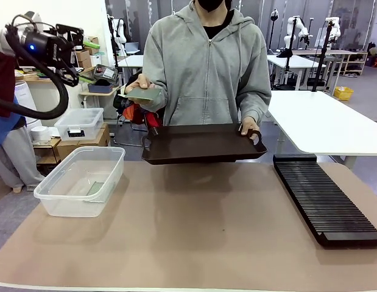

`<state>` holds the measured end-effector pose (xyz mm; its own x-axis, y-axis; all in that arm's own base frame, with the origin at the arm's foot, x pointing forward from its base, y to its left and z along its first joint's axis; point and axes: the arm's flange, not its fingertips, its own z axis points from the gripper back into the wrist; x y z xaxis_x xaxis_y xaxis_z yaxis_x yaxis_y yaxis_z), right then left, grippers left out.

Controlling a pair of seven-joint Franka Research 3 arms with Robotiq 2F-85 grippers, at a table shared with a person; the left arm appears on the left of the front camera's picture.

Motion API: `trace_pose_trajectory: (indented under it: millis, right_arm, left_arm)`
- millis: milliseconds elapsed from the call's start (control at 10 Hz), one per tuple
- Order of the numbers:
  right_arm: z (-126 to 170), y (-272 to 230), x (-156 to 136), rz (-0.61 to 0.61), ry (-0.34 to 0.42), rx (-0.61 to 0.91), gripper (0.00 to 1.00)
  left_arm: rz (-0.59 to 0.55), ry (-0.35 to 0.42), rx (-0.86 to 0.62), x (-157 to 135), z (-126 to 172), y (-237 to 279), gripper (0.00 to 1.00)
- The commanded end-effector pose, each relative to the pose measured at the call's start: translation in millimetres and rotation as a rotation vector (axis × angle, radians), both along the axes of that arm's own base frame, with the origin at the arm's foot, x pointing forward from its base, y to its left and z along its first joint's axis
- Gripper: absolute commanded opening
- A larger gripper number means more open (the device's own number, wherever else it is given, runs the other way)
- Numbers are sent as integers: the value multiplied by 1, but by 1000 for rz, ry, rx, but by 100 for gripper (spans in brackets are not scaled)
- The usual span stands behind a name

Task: Sort PCBs into racks and boxes based on the side picked up.
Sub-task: Pick up the Blank PCB handed by the Human.

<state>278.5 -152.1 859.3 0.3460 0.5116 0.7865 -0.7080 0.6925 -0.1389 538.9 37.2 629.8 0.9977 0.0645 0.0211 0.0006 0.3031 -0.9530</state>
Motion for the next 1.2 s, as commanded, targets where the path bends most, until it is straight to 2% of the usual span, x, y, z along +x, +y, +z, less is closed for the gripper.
trace_pose_trajectory:
  millis: [0,200,400,900,1100]
  right_arm:
    - [-2,2,-1,5,2,0,100]
    - [-2,2,-1,5,2,0,100]
    - [-2,2,-1,5,2,0,100]
    - [-2,2,-1,5,2,0,100]
    - [-2,2,-1,5,2,0,100]
  left_arm:
    - [-26,-101,-36,-9,-20,-5,100]
    - [-33,-103,-60,-8,-30,-15,100]
    - [-50,-73,-26,-2,-30,-9,100]
    - [-55,-75,-28,-2,-31,-11,100]
    - [-81,-80,-80,-2,-42,-24,100]
